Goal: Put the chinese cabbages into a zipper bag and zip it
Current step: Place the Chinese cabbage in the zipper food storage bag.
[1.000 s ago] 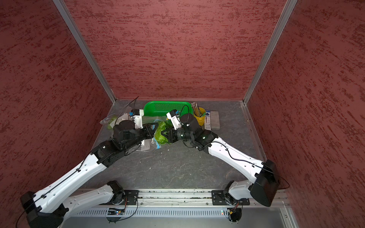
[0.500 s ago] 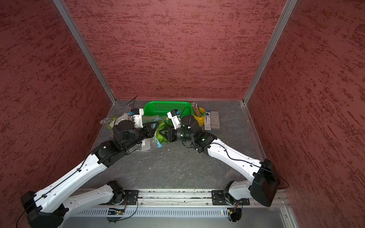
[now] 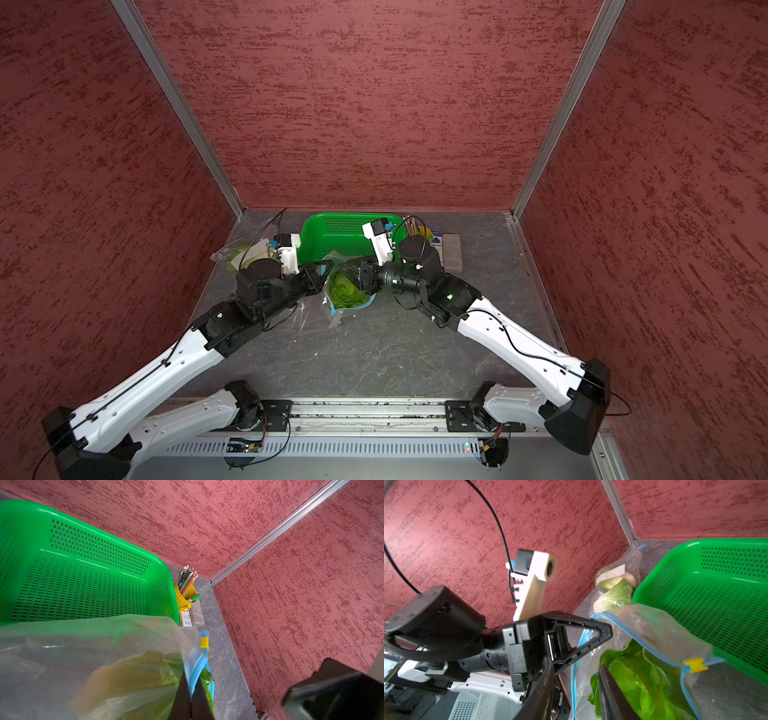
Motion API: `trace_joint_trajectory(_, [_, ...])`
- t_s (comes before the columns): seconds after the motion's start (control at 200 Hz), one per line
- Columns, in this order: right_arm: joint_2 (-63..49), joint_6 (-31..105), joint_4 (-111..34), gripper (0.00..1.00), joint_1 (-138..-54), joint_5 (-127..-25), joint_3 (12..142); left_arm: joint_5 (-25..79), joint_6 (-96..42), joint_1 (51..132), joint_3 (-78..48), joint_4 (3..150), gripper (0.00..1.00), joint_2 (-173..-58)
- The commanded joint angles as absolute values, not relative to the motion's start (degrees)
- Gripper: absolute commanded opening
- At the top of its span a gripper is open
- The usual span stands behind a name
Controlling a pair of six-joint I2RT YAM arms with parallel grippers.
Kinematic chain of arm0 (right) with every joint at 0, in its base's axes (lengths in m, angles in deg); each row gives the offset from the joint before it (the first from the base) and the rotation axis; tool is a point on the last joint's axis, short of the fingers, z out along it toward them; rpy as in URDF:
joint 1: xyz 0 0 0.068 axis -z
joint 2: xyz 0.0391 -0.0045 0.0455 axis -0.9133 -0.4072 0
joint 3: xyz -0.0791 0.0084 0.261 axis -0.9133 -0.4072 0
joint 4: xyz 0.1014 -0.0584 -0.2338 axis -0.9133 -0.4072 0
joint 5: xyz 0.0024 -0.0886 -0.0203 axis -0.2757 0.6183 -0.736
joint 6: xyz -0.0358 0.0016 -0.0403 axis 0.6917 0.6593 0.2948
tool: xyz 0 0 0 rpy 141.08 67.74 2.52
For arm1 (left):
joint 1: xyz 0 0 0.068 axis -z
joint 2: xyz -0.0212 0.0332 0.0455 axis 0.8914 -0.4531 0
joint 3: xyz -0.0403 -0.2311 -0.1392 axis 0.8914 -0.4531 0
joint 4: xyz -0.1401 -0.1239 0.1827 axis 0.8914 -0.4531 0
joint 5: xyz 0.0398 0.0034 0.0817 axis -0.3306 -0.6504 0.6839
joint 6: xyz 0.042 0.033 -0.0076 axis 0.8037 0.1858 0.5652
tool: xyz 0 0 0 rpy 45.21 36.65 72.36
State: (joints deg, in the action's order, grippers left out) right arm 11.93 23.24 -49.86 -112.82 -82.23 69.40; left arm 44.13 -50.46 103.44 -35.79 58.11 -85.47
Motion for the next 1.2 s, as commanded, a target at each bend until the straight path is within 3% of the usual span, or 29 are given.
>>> trace_joint_trajectory(0.0, [13.0,23.1,-57.9,0.41,-111.7,-74.4,70.5,44.7,-51.1,103.0,-36.2,61.9,0.00,-84.3])
trace_joint_trajectory(0.155, [14.1,20.0,-62.0,0.42,-110.1,-71.0,67.2,44.7,-51.1,102.7,-36.2,61.5,0.00,-84.1])
trace_joint_trajectory(0.591, [15.7,11.0,-60.1,0.44,-109.6,-75.0,57.3,45.2,-51.3,102.3,-37.2,61.6,0.00,-83.6])
trace_joint_trajectory(0.781, [14.6,8.9,-54.8,0.32,-109.6,-81.5,55.0,44.9,-51.6,102.3,-37.5,61.7,0.00,-84.1])
trace_joint_trajectory(1.197, [14.0,12.3,-55.2,0.03,-109.7,-82.2,58.0,44.7,-50.8,102.0,-36.6,59.9,0.00,-84.2])
